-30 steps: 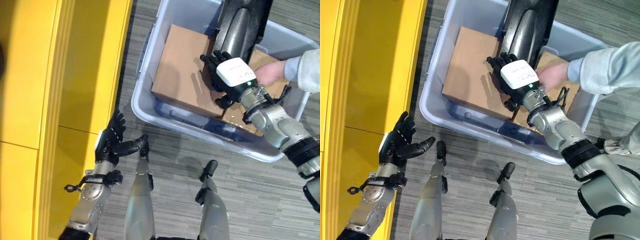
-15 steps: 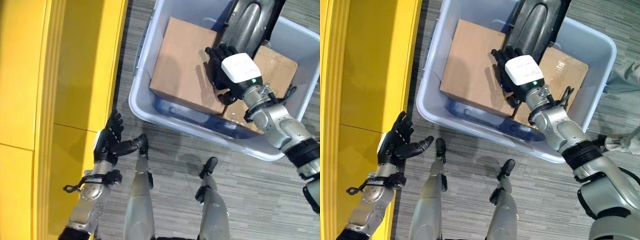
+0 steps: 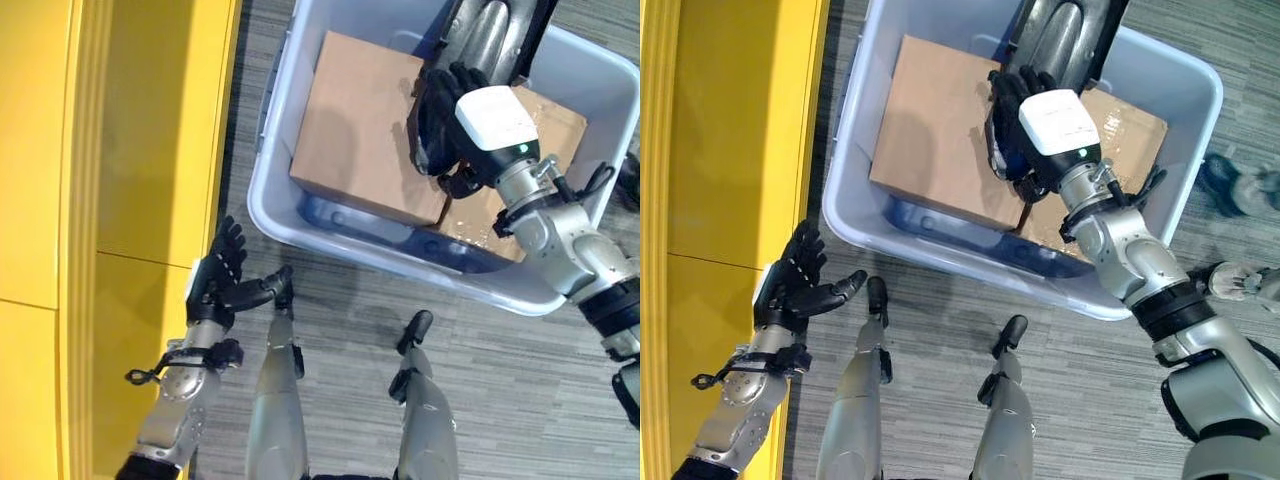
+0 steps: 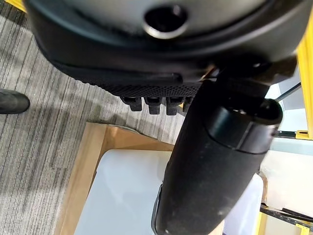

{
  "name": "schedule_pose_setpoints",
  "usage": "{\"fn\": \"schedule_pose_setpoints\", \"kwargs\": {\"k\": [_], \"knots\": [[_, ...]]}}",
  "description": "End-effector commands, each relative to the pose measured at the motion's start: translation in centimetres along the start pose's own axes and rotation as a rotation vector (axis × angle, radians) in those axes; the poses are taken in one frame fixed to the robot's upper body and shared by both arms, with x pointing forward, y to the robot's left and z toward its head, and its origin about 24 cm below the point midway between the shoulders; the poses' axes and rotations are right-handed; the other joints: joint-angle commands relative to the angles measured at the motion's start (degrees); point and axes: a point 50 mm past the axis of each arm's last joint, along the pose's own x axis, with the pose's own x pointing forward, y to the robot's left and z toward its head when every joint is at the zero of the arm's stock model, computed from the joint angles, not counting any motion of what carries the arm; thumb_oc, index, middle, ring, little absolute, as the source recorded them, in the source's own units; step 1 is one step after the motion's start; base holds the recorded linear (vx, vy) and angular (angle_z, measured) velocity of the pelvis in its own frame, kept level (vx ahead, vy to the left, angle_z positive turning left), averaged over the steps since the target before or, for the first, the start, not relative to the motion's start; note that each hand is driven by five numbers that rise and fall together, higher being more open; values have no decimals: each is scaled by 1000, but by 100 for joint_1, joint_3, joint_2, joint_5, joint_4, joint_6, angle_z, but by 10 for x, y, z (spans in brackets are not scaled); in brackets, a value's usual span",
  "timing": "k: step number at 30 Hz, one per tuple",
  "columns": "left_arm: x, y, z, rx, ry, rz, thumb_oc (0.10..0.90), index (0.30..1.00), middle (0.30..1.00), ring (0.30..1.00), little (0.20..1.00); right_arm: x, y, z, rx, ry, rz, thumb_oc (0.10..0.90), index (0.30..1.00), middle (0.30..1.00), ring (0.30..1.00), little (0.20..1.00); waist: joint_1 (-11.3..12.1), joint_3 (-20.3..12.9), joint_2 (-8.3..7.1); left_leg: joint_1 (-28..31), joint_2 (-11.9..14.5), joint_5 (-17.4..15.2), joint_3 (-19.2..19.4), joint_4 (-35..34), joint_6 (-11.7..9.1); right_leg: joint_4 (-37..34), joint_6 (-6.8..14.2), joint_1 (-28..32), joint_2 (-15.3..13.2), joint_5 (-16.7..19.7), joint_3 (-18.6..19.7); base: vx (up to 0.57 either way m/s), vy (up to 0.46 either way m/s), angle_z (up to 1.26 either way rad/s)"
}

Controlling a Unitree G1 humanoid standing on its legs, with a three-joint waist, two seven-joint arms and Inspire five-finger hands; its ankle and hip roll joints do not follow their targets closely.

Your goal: Move parts from the plastic box to the shelf.

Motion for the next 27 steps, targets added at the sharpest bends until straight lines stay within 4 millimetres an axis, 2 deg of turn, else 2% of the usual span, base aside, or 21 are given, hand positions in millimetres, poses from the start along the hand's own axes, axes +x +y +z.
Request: {"fn": "schedule_pose_setpoints", "kwargs": {"k": [1,5,9,16,19,21,22,23,26,27], "knots": [[-7,-1,32,-30,-173,-11,900,1000,1000,1000,1000,24,-59,-10,-24,19,-231,900,1000,1000,1000,1000,102,-106,-43,398,557,-405,250,311,-423,755,82,-116,-266,-150,7,0,0,0],[-7,-3,32,-40,-176,-17,900,1000,1000,1000,1000,28,-44,-20,11,84,-175,900,1000,1000,1000,1000,138,-106,-2,305,557,-403,249,326,-418,803,65,-221,-260,-154,17,0,0,0],[-6,-6,33,-55,-183,-38,900,1000,1000,1000,1000,34,-17,-26,66,152,-44,900,1000,1000,1000,1000,217,-106,78,116,542,-411,205,388,-411,850,47,-379,-263,-168,18,-14,-19,-5],[-7,-6,32,-71,-183,-37,900,1000,1000,1000,1000,36,5,-27,143,200,72,900,1000,1000,1000,1000,297,-106,188,-91,534,-366,167,405,-405,919,28,-565,-287,-179,-28,-3,-2,-2],[-7,-7,30,-75,-175,-36,900,1000,1000,1000,1000,31,20,-24,326,231,84,900,1000,1000,1000,1000,316,-106,220,-178,516,-364,141,404,-387,971,15,-667,-283,-192,-49,0,1,1],[-7,-8,30,-77,-173,-39,900,1000,1000,1000,1000,28,26,-21,385,232,93,900,1000,1000,1000,1000,309,-106,222,-199,515,-365,142,403,-384,970,15,-686,-283,-188,-46,37,-4,1],[-8,-8,27,-72,-160,-38,900,1000,1000,1000,1000,23,35,-18,420,230,125,900,1000,1000,1000,1000,300,-106,226,-57,525,-513,110,401,-444,1018,86,-578,-278,-321,-4,77,-10,1],[-8,-7,26,-71,-153,-36,900,1000,1000,1000,1000,17,45,-14,456,220,158,900,1000,1000,1000,1000,289,-106,212,-73,527,-514,117,394,-445,1005,91,-587,-272,-310,-11,75,-10,2],[-8,-7,26,-70,-154,-34,900,1000,1000,1000,1000,12,51,-9,484,204,180,900,1000,1000,1000,1000,281,-106,199,-76,524,-517,121,392,-445,997,94,-590,-272,-304,-11,0,0,0],[-9,-5,24,-64,-147,-25,900,1000,1000,1000,1000,-1,63,0,571,174,215,900,1000,1000,1000,1000,228,-106,155,-90,526,-532,129,411,-436,1002,93,-606,-269,-296,-20,0,0,0]]}}
